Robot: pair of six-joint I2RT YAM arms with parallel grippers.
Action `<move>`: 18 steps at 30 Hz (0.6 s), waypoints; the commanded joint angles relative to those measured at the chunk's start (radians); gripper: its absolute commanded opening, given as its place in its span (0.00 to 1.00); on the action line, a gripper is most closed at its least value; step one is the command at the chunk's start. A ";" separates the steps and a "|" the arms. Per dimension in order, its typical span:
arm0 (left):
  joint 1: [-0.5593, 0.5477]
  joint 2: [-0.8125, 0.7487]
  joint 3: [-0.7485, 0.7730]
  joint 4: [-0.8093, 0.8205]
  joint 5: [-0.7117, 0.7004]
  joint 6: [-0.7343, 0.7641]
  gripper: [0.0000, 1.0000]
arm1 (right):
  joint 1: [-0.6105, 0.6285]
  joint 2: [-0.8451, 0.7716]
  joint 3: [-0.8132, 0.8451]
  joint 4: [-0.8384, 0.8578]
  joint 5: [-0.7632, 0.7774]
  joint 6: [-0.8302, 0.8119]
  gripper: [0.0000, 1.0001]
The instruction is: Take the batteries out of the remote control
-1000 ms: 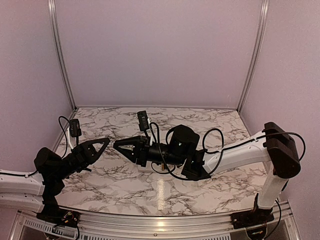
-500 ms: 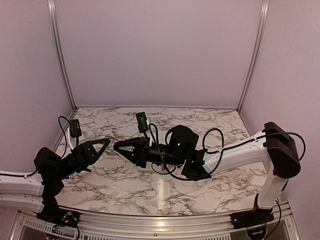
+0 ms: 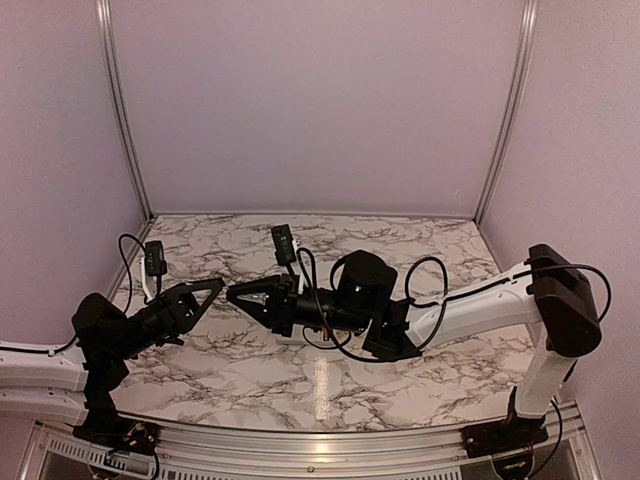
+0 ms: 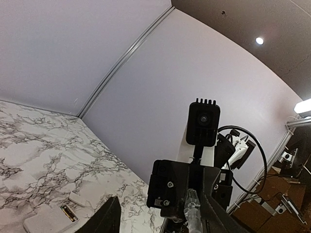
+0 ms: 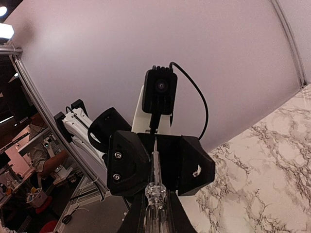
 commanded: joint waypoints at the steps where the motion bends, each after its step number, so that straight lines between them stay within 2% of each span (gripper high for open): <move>1: 0.002 -0.021 0.023 -0.154 -0.035 0.060 0.70 | 0.003 -0.025 -0.016 0.030 0.006 -0.014 0.00; 5: 0.002 -0.076 0.028 -0.239 -0.070 0.087 0.90 | -0.015 -0.052 -0.087 0.050 0.025 0.004 0.00; 8: 0.002 -0.127 0.028 -0.304 -0.109 0.109 0.98 | -0.022 -0.077 -0.119 0.021 0.053 -0.006 0.00; 13: 0.002 -0.197 0.029 -0.399 -0.166 0.133 0.99 | -0.029 -0.123 -0.159 -0.042 0.107 -0.035 0.00; 18: 0.003 -0.230 0.058 -0.550 -0.287 0.144 0.99 | -0.033 -0.179 -0.167 -0.193 0.206 -0.068 0.00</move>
